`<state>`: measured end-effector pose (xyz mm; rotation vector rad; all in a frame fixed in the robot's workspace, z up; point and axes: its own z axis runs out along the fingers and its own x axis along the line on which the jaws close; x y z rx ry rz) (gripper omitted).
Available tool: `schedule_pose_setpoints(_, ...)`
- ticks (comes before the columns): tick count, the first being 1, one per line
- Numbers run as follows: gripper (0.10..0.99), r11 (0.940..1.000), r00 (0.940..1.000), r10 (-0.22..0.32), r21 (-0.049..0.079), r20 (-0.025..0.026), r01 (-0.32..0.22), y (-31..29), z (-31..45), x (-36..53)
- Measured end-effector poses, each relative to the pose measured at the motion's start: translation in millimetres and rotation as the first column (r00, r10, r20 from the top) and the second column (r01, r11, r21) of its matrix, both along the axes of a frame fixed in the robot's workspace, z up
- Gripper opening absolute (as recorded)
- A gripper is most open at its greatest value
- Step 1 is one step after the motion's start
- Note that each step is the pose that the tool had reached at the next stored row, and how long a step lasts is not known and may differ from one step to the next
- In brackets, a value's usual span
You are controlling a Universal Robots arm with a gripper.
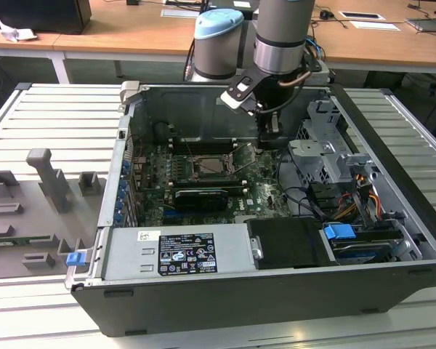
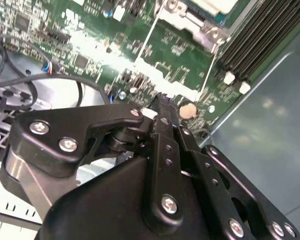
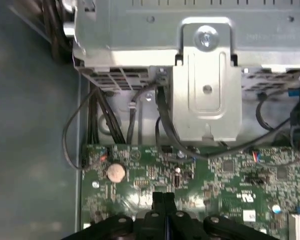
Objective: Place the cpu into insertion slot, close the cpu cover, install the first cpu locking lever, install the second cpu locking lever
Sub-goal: 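Close the cpu cover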
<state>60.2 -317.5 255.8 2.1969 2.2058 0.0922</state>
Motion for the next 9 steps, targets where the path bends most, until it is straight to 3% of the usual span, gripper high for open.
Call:
schedule_pose_setpoints(5,0.106,1.0000,1.0000,0.000,0.000,-0.0007,0.000,0.1,-7.5,1.6)
schedule_pose_setpoints(6,0.106,1.0000,1.0000,0.000,0.000,-0.0072,0.000,0.2,-10.0,1.6)
schedule_pose_setpoints(9,0.106,1.0000,0.9999,0.000,-0.001,-0.0102,0.000,0.2,-10.7,1.5)
